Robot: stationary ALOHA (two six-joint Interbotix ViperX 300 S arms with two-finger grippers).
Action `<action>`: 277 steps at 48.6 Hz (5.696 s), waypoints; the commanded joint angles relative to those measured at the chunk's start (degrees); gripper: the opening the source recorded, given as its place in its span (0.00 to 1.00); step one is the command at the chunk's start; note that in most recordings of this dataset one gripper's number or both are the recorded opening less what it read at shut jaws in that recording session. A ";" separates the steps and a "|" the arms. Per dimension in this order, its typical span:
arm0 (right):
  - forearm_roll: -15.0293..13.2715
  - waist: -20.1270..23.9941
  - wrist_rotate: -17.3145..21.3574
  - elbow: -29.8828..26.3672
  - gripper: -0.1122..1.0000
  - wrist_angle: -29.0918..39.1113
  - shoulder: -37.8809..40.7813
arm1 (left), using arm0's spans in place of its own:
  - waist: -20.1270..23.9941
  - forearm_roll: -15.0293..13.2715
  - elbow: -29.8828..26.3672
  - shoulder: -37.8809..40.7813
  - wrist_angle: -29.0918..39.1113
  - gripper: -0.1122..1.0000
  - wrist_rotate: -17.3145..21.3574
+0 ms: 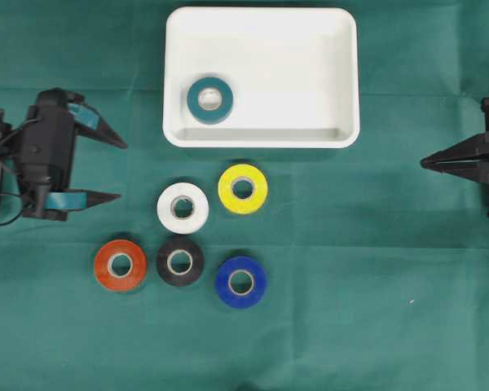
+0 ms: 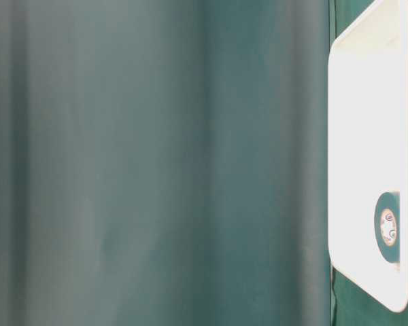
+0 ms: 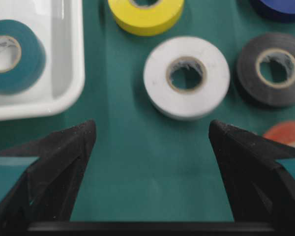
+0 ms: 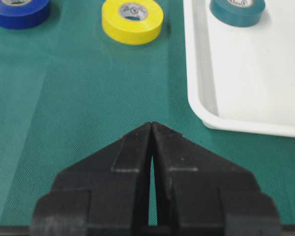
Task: Put the tape into the white case with the left arm.
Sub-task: 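Release the teal tape and withdraw the left gripper leftward, then move the left gripper over the orange-red tape roll and grasp it, then lift the orange-red tape and lower it into the tray's upper left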
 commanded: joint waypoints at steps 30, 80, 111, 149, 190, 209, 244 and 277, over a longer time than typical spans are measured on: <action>0.00 0.00 0.00 -0.62 0.02 -0.62 0.53 | -0.44 -0.18 6.94 -13.89 1.93 0.97 -0.09; -0.09 -0.09 0.00 -0.62 0.02 -0.53 0.53 | -9.14 -0.18 7.03 -13.71 7.65 0.97 -3.60; 0.00 -0.09 0.00 -0.62 0.02 -0.53 0.62 | -12.92 -0.09 4.83 4.48 -5.54 0.97 -3.60; 0.00 0.00 0.00 -0.62 0.02 -0.53 0.70 | -14.50 -0.09 -1.05 21.80 -9.40 0.96 -3.52; -0.09 0.00 0.00 -0.53 0.02 -0.62 0.62 | -14.50 -0.09 -2.81 28.21 -11.43 0.69 -3.25; 0.00 0.00 0.00 -0.53 0.02 -0.62 0.62 | -14.50 0.00 -2.90 27.42 -11.07 0.32 -3.52; 0.00 -0.09 0.00 -0.62 0.02 -0.53 0.70 | -13.54 0.09 -7.12 10.72 5.45 0.32 -3.34; 0.00 0.00 0.00 -0.53 0.02 -0.62 0.70 | 10.90 0.18 -11.34 15.21 -1.41 0.32 6.06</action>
